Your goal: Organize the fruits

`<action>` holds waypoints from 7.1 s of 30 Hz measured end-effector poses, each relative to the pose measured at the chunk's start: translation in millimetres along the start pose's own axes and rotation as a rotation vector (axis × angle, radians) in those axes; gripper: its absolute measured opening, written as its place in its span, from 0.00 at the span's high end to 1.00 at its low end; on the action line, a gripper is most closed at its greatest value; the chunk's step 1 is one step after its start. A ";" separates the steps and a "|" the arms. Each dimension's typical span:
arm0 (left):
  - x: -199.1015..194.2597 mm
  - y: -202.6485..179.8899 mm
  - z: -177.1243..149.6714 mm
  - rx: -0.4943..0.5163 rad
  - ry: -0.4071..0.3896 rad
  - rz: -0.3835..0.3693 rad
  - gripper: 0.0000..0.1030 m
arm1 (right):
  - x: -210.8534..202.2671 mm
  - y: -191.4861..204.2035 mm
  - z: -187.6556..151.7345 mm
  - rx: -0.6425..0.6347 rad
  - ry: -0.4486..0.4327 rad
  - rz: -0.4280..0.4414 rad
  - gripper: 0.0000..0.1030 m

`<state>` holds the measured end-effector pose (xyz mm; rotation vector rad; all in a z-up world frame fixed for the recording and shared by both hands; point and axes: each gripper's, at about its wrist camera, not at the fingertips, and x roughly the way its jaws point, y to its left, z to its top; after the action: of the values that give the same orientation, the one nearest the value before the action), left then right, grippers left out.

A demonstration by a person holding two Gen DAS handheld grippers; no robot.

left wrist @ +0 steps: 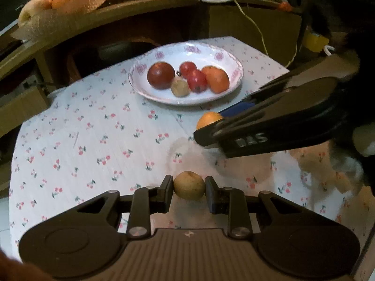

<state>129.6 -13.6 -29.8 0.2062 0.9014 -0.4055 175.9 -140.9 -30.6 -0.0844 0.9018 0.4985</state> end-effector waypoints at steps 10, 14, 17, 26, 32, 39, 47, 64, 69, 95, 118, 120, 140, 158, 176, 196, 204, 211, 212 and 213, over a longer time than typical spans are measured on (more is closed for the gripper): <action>6.2 5.3 53.6 -0.006 -0.101 0.055 0.66 | -23.7 -32.6 17.5 0.065 -0.099 -0.057 0.69; 18.5 8.9 73.0 -0.021 -0.116 0.068 0.66 | -24.3 -43.0 26.6 0.075 -0.123 -0.082 0.69; 26.1 8.1 78.8 -0.016 -0.121 0.078 0.66 | -19.6 -49.3 31.4 0.071 -0.123 -0.098 0.69; 44.4 14.4 90.6 -0.020 -0.126 0.102 0.66 | -14.6 -66.5 39.4 0.072 -0.138 -0.133 0.69; 53.1 19.1 93.0 -0.032 -0.117 0.111 0.66 | -7.3 -71.3 44.5 0.068 -0.139 -0.143 0.69; 59.1 20.9 95.2 -0.042 -0.113 0.115 0.66 | -0.2 -74.0 51.1 0.057 -0.150 -0.149 0.69; 61.7 22.0 95.3 -0.053 -0.113 0.112 0.66 | 6.4 -76.3 55.8 0.056 -0.150 -0.141 0.68; 59.7 22.2 95.9 -0.060 -0.118 0.113 0.65 | 9.4 -76.3 55.5 0.056 -0.142 -0.144 0.67; 58.3 22.1 96.3 -0.063 -0.122 0.116 0.65 | 8.8 -77.7 55.2 0.060 -0.145 -0.149 0.66; 46.2 15.4 95.5 -0.057 -0.146 0.142 0.50 | -7.1 -76.7 48.0 0.074 -0.158 -0.170 0.60; 25.8 5.2 94.2 -0.079 -0.185 0.181 0.24 | -38.6 -71.7 28.3 0.127 -0.178 -0.214 0.55; 23.2 2.8 92.7 -0.075 -0.185 0.197 0.22 | -43.5 -70.5 26.2 0.128 -0.186 -0.221 0.55; -6.7 -31.4 61.8 -0.092 -0.165 0.226 0.03 | -85.3 -57.3 -10.1 0.174 -0.198 -0.239 0.54; -43.8 -45.6 23.4 -0.139 -0.151 0.232 0.00 | -113.4 -29.6 -49.4 0.202 -0.181 -0.220 0.53; -72.9 -60.5 -12.7 -0.177 -0.133 0.234 0.00 | -138.7 -0.2 -80.0 0.209 -0.179 -0.216 0.51; -98.0 -78.6 -43.1 -0.184 -0.120 0.210 0.00 | -163.4 21.7 -108.3 0.214 -0.176 -0.222 0.51; -103.3 -82.5 -51.6 -0.185 -0.118 0.229 0.00 | -164.9 30.1 -120.4 0.210 -0.150 -0.225 0.51; -109.1 -87.2 -56.8 -0.179 -0.120 0.245 0.00 | -167.1 34.1 -124.5 0.208 -0.146 -0.224 0.50; -110.2 -87.8 -57.9 -0.178 -0.121 0.248 0.00 | -167.1 34.1 -124.5 0.208 -0.146 -0.223 0.50; -111.2 -88.4 -58.9 -0.176 -0.122 0.250 0.00 | -168.2 37.1 -127.9 0.207 -0.146 -0.222 0.50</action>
<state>-11.6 -45.2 22.3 0.1285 0.7752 -0.1041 -20.7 -207.2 23.7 0.0402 0.7851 0.2008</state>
